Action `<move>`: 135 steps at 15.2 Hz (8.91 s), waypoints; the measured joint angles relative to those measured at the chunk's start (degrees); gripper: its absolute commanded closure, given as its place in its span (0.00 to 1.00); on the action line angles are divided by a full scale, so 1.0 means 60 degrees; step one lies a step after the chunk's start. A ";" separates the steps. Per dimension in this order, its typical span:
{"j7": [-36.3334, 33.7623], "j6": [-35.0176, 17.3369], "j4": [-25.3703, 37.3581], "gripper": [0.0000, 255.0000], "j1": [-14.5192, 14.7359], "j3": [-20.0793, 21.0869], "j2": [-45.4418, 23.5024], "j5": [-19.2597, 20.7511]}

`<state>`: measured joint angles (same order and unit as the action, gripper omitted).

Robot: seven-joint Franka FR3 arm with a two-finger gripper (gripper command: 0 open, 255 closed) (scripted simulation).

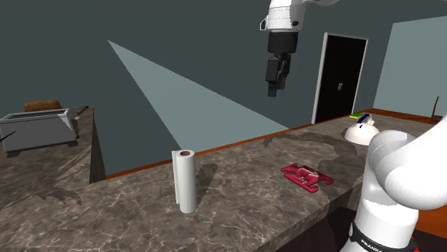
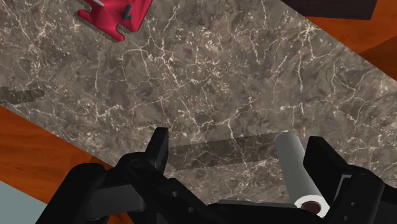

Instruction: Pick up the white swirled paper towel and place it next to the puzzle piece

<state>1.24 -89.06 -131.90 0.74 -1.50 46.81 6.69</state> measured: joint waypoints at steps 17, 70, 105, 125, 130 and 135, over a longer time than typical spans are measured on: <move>-0.2636 -0.2423 0.1147 0.00 0.0246 0.1464 -0.4644 -0.0880; -0.4064 -0.1844 0.4273 1.00 0.0462 0.2004 -0.7798 -0.0896; -0.4150 0.3092 1.0406 1.00 0.0620 0.2112 -0.9018 -0.0665; 0.0375 0.2451 0.7102 1.00 -0.1524 -0.0253 -0.6131 -0.0360; 0.1579 0.2272 0.6864 1.00 -0.1996 -0.0966 -0.5975 -0.0121; 0.2845 0.2173 0.7047 1.00 -0.2480 -0.1722 -0.6130 0.0077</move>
<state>18.31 -76.02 -89.61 -14.14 -11.83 10.03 7.15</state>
